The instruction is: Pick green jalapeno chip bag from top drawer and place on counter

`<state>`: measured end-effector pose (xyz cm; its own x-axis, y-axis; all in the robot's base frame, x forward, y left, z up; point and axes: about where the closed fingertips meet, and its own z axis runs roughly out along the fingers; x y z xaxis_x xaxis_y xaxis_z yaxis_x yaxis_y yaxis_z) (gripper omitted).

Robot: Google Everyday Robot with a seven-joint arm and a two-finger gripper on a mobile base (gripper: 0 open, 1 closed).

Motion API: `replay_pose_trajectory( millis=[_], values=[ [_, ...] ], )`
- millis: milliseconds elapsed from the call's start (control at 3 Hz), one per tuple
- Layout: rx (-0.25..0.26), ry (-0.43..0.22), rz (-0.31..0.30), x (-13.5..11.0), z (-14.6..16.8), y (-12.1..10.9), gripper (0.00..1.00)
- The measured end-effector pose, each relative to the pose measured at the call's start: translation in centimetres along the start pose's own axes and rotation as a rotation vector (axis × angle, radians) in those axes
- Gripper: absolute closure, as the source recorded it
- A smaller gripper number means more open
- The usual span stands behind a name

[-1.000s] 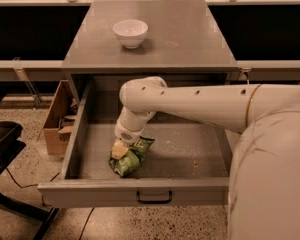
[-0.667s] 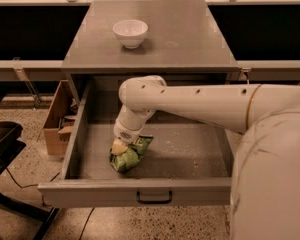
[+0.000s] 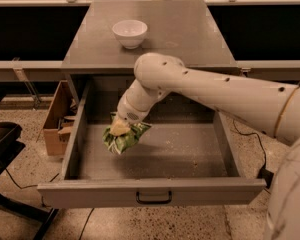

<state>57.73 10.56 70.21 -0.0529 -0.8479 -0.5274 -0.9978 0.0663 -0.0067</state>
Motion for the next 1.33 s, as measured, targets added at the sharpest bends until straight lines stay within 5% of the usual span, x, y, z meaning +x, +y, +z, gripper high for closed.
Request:
replay_pose_trajectory(
  millis=[333, 667, 1000, 1333],
  values=[
    [0.023, -0.078, -0.082, -1.3, -7.8, -1.9, 1.0],
    [0.054, -0.068, -0.126, -2.1, -16.1, -3.6, 1.0],
    [0.073, -0.026, -0.152, -1.5, -21.1, -6.1, 1.0],
    [0.148, 0.011, -0.136, -0.2, -24.6, -11.8, 1.0]
  ],
)
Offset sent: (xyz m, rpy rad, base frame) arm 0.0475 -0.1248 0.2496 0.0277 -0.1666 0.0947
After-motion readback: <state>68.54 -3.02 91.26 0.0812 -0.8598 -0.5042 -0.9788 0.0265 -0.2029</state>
